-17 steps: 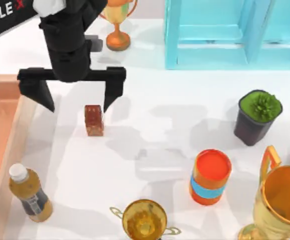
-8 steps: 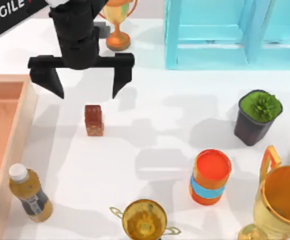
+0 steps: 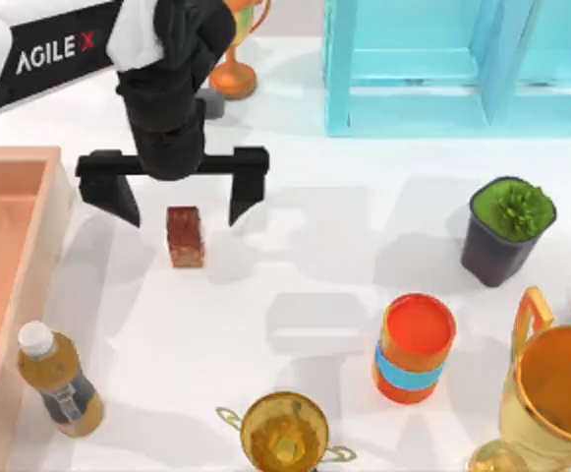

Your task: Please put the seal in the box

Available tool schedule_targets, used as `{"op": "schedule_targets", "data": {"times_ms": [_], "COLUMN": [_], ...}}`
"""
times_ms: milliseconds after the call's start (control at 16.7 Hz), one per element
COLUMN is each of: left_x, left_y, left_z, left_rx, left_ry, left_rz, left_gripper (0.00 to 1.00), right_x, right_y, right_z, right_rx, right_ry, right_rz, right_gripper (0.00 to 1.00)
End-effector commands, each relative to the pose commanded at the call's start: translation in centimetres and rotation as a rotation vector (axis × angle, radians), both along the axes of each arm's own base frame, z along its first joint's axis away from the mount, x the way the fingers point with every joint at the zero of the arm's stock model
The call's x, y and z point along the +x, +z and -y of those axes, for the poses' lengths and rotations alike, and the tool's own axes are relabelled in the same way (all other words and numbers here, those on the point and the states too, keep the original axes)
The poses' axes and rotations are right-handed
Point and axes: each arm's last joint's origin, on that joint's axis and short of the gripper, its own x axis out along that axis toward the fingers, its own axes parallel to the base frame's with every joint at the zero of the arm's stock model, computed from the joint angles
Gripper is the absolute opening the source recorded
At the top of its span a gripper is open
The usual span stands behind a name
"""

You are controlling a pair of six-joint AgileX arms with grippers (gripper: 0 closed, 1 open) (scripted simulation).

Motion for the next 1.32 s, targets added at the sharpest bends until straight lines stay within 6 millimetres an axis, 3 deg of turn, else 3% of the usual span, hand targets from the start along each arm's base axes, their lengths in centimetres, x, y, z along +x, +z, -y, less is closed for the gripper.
{"op": "schedule_targets", "data": {"times_ms": [240, 480, 1260, 1320], "left_x": [-0.4, -0.4, -0.4, -0.4], "left_y": [-3.9, -4.1, -4.1, -4.1], "left_z": [-0.1, -0.1, -0.1, -0.1], "left_rx": [0.003, 0.003, 0.003, 0.003], "left_ry": [0.000, 0.000, 0.000, 0.000], "left_rz": [-0.006, -0.008, -0.008, -0.008], "left_gripper": [1.00, 1.00, 0.02, 0.00], "right_x": [0.0, 0.0, 0.0, 0.0], "right_y": [0.0, 0.0, 0.0, 0.0], "right_z": [0.0, 0.0, 0.0, 0.0], "right_rx": [0.000, 0.000, 0.000, 0.000], "right_ry": [0.000, 0.000, 0.000, 0.000], "right_rz": [0.000, 0.000, 0.000, 0.000], "right_gripper": [1.00, 1.00, 1.00, 1.00]}}
